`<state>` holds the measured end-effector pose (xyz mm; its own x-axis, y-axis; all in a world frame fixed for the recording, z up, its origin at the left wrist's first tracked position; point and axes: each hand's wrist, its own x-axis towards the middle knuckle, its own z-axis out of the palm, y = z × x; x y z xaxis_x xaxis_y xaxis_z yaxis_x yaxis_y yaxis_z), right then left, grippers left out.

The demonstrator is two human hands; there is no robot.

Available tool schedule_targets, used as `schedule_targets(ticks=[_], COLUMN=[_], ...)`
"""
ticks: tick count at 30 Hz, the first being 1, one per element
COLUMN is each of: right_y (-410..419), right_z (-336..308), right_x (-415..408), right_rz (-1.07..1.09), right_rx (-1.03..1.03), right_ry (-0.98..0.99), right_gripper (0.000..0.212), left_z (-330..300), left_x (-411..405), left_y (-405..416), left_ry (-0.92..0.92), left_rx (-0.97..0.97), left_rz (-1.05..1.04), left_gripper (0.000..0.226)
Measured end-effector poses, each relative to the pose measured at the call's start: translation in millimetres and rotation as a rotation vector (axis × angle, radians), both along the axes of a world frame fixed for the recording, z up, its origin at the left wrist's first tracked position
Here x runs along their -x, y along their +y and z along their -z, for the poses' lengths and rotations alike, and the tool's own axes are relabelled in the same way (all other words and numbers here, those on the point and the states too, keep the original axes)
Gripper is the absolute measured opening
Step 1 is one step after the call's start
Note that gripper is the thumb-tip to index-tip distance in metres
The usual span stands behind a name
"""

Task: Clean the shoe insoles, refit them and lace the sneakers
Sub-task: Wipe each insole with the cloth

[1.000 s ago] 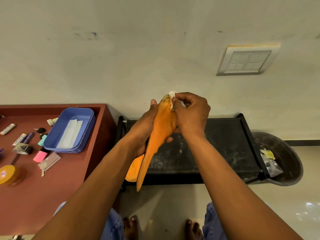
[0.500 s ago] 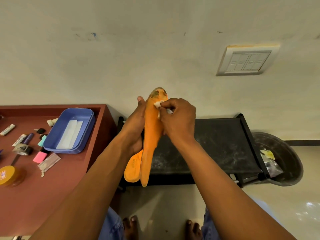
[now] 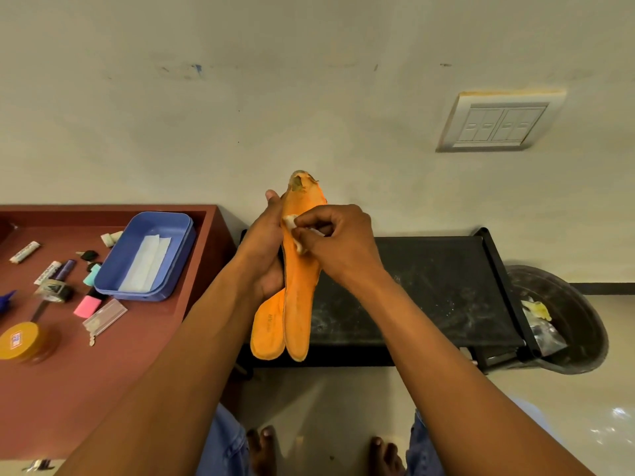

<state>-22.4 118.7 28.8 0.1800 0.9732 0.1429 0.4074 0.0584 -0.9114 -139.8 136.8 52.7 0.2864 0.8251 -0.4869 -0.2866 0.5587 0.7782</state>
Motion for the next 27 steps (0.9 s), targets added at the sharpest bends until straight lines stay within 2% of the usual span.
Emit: schedule_targets(ticks=[5,10,15,18,24,27], right_y=[-3,1,3,2,-1,-3], right_z=[0,3,1,0,2,3], right_x=[4,3,-11,-8,6,10], right_rz=[-0.083,0.131,0.254,0.175,-0.123,-0.111], right_rx=[-0.041,-0.158,-0.158,-0.122,-0.021,-0.047], right_ry=[-0.007,-0.052,0.039,0.043,0.015,-0.037], right_gripper=[0.008,0.009,0.010,0.012,0.010,0.010], left_z=[2,-1,0,1,4,6], left_x=[5,-8,-13,-11,4,4], left_y=[4,-7,-11,-10,5,5], left_ry=[-0.029,-0.043,0.041,0.024,-0.044,-0.040], left_rx=[0.025,0.024,0.010,0.018,0.087,0.078], left_rz=[-0.064,-0.011,0.105,0.071,-0.093,-0.105], left_gripper=[0.080,0.071,0.062,0.066,0.076,0.081])
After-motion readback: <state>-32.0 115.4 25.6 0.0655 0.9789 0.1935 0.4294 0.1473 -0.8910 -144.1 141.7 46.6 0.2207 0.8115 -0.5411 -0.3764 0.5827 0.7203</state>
